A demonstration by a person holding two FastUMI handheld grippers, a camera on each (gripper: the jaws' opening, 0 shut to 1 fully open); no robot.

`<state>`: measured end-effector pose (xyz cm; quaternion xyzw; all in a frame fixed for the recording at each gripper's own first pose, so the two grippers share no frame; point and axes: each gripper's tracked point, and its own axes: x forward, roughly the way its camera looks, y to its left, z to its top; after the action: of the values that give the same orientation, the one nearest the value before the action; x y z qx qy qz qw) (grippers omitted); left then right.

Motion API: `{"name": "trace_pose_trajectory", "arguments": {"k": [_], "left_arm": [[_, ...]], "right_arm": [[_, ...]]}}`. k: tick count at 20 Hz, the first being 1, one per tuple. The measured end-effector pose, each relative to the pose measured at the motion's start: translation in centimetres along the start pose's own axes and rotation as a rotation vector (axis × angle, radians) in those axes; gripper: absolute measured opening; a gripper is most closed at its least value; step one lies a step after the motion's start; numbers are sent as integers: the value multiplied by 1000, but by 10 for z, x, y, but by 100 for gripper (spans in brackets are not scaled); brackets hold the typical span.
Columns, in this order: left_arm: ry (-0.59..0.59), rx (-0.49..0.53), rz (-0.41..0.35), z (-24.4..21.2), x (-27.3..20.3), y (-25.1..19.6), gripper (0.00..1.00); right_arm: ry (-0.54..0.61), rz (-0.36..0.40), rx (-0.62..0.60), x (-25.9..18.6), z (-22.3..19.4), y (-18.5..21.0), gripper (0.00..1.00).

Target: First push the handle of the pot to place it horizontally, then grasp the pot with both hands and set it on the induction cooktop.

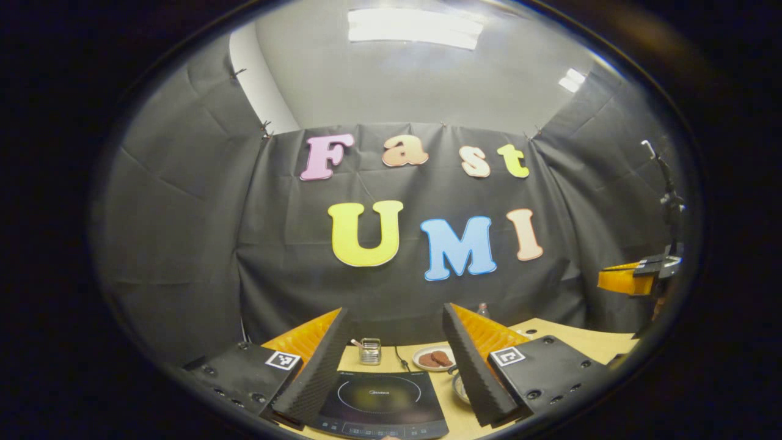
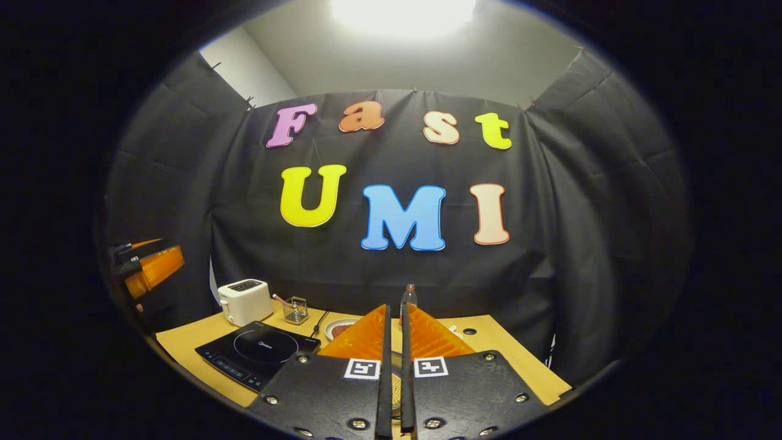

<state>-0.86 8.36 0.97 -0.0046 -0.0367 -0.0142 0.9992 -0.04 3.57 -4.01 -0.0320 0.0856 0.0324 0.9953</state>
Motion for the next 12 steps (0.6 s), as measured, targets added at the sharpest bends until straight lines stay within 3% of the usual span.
{"name": "trace_pose_trajectory", "arguments": {"k": [1, 4, 5, 8, 12], "left_arm": [[6, -2, 1, -4, 0, 4, 92], [12, -21, 4, -8, -3, 11, 92], [13, -21, 2, -10, -3, 11, 97], [24, -11, 12, -17, -2, 13, 92], [51, -26, 43, -30, 5, 12, 95]], "right_arm": [[27, 16, -12, 0, -6, 4, 6], [106, 56, -47, 0, -29, 12, 6], [132, 70, -58, 0, -38, 14, 6], [204, 126, -81, 2, -64, 23, 6], [303, 215, -133, 7, -106, 35, 6]]}}
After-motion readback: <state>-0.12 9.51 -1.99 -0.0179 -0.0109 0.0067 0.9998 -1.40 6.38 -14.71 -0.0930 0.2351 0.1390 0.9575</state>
